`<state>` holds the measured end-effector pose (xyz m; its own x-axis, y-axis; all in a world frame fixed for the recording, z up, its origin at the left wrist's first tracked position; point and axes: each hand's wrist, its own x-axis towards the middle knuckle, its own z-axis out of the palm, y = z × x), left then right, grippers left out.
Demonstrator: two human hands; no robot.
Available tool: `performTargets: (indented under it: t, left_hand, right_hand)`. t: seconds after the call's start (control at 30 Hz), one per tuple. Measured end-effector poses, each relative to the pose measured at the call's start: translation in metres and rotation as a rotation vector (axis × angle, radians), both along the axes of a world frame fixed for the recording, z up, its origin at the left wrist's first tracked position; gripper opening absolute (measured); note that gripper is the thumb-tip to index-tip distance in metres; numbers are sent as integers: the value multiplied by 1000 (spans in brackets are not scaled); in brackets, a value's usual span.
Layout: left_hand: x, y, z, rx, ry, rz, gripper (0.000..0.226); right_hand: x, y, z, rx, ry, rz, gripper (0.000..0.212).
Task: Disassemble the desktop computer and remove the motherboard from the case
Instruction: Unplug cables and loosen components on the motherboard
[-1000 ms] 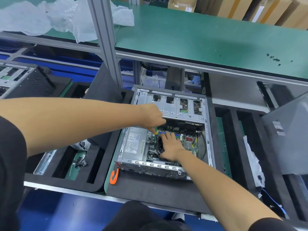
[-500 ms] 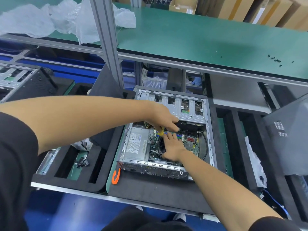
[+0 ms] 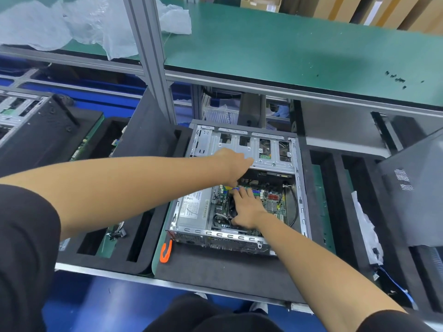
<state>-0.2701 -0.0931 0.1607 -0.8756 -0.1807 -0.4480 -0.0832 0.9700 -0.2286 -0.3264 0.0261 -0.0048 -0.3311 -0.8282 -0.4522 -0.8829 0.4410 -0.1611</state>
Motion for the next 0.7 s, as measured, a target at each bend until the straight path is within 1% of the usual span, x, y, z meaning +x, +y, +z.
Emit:
performTargets:
  t: [0.03, 0.07, 0.1, 0.17, 0.2, 0.23, 0.3, 0.37, 0.43, 0.53, 0.57, 0.63, 0.7]
  left_hand:
    - [0, -6, 4, -9, -22, -83, 83]
    - [-1, -12, 8, -9, -49, -177, 92]
    - [-1, -17, 12, 17, -76, -260, 88]
    - [-1, -22, 19, 78, -124, -356, 59]
    - [-1, -23, 19, 67, -137, -389, 48]
    - [-1, -23, 18, 34, -144, -419, 42]
    - [1, -21, 15, 7, -112, -439, 40]
    - [2, -14, 10, 62, -40, -388, 35]
    - [4, -5, 4, 114, 11, -249, 29]
    - [2, 11, -4, 43, 52, 47, 19]
    - [-1, 17, -6, 15, 56, 112, 19]
    - [-4, 22, -5, -10, 22, 132, 22]
    - [-7, 18, -1, 22, -37, 69, 37]
  right_hand:
    - [0, 0, 0, -2, 1, 0, 100]
    - [0, 0, 1, -6, 2, 2, 100]
    - [0, 0, 1, -8, 1, 4, 99]
    - [0, 0, 0, -8, -1, 5, 98]
    - [0, 0, 0, -6, -1, 4, 98]
    - [0, 0, 0, -4, -2, 4, 98]
    - [0, 0, 0, 0, 0, 5, 97]
    - [0, 0, 0, 7, 1, 8, 98]
    - [0, 0, 0, 10, 3, 13, 99]
    - [0, 0, 0, 2, 5, 9, 100]
    - [0, 1, 0, 1, 1, 7, 100]
    - [0, 1, 0, -3, -10, 5, 101]
    - [0, 2, 0, -8, -16, 4, 102]
